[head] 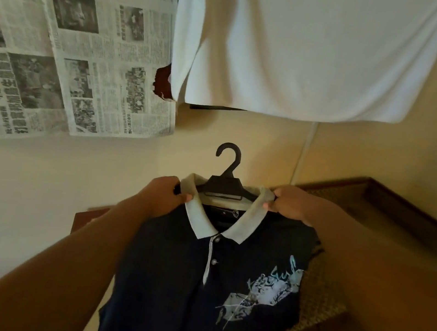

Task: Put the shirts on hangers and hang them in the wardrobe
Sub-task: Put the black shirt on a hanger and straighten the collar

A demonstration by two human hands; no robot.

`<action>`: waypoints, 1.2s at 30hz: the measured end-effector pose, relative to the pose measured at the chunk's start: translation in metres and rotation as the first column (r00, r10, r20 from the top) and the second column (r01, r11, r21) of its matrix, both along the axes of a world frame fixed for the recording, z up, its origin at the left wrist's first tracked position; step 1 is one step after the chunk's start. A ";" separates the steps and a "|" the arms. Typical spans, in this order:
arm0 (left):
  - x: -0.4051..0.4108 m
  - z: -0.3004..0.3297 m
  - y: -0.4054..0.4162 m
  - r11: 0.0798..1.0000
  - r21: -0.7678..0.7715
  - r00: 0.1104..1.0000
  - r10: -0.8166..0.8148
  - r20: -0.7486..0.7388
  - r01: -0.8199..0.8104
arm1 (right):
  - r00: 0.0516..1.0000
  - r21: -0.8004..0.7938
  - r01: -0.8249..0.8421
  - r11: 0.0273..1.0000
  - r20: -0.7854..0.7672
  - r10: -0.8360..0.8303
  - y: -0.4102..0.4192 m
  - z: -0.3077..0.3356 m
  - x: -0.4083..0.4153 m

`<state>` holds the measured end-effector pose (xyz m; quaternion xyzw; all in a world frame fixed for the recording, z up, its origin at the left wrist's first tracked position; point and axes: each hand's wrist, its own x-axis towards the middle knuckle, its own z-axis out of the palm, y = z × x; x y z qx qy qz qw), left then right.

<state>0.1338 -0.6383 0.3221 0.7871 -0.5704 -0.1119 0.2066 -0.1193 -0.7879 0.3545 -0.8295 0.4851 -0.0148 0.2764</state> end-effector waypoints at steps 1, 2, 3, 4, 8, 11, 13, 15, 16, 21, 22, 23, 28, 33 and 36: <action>-0.008 0.002 -0.001 1.000 -0.008 1.000 -0.018 0.003 0.018 | 1.000 -0.004 0.019 1.000 0.010 -0.019 0.005 0.002 -0.012; -0.016 0.004 -0.003 0.999 -0.014 0.999 -0.032 0.005 0.032 | 0.999 -0.009 0.040 0.999 0.022 -0.040 0.010 0.002 -0.023; -0.024 0.006 -0.004 0.999 -0.016 0.999 -0.044 0.009 0.044 | 0.998 -0.020 0.054 0.998 0.031 -0.053 0.013 0.002 -0.034; -0.032 0.007 -0.007 0.998 -0.015 0.998 -0.055 0.016 0.055 | 0.997 -0.033 0.069 0.997 0.039 -0.068 0.017 0.002 -0.045; -0.066 0.007 -0.018 0.994 -0.020 0.994 -0.111 0.024 0.111 | 0.988 -0.072 0.144 0.987 0.072 -0.139 0.025 -0.003 -0.087; -0.095 0.005 -0.032 0.988 -0.015 0.988 -0.153 0.032 0.153 | 0.981 -0.093 0.183 0.979 0.085 -0.175 0.024 -0.007 -0.121; -0.116 0.002 -0.045 0.985 -0.001 0.984 -0.175 0.035 0.175 | 0.980 -0.122 0.195 0.973 0.064 -0.189 0.023 -0.008 -0.145; -0.141 -0.001 -0.060 0.977 0.005 0.977 -0.212 0.035 0.212 | 0.977 -0.178 0.211 0.961 -0.002 -0.215 0.020 -0.009 -0.171; -0.154 -0.003 -0.068 0.971 -0.004 0.971 -0.238 0.035 0.238 | 0.974 -0.218 0.210 0.953 -0.040 -0.224 0.017 -0.010 -0.183; -0.217 -0.024 -0.125 0.942 0.004 0.942 -0.336 0.023 0.336 | 0.946 -0.195 0.303 0.933 -0.057 -0.320 -0.021 -0.043 -0.249; -0.231 -0.032 -0.139 0.937 0.020 0.937 -0.349 0.017 0.349 | 0.938 -0.144 0.338 0.930 -0.026 -0.345 -0.028 -0.051 -0.264; -0.245 -0.038 -0.154 0.932 0.035 0.933 -0.360 0.017 0.360 | 0.929 -0.097 0.370 0.924 0.005 -0.371 -0.038 -0.059 -0.279; -0.331 -0.069 -0.230 0.909 0.073 0.911 -0.412 0.020 0.410 | 0.900 0.015 0.435 0.900 0.005 -0.435 -0.094 -0.087 -0.365; -0.415 -0.088 -0.299 0.875 0.141 0.885 -0.466 -0.012 0.462 | 0.863 0.035 0.500 0.866 -0.102 -0.494 -0.150 -0.107 -0.447; -0.460 -0.095 -0.334 0.850 0.177 0.868 -0.490 -0.085 0.497 | 0.829 0.012 0.554 0.832 -0.097 -0.551 -0.180 -0.126 -0.492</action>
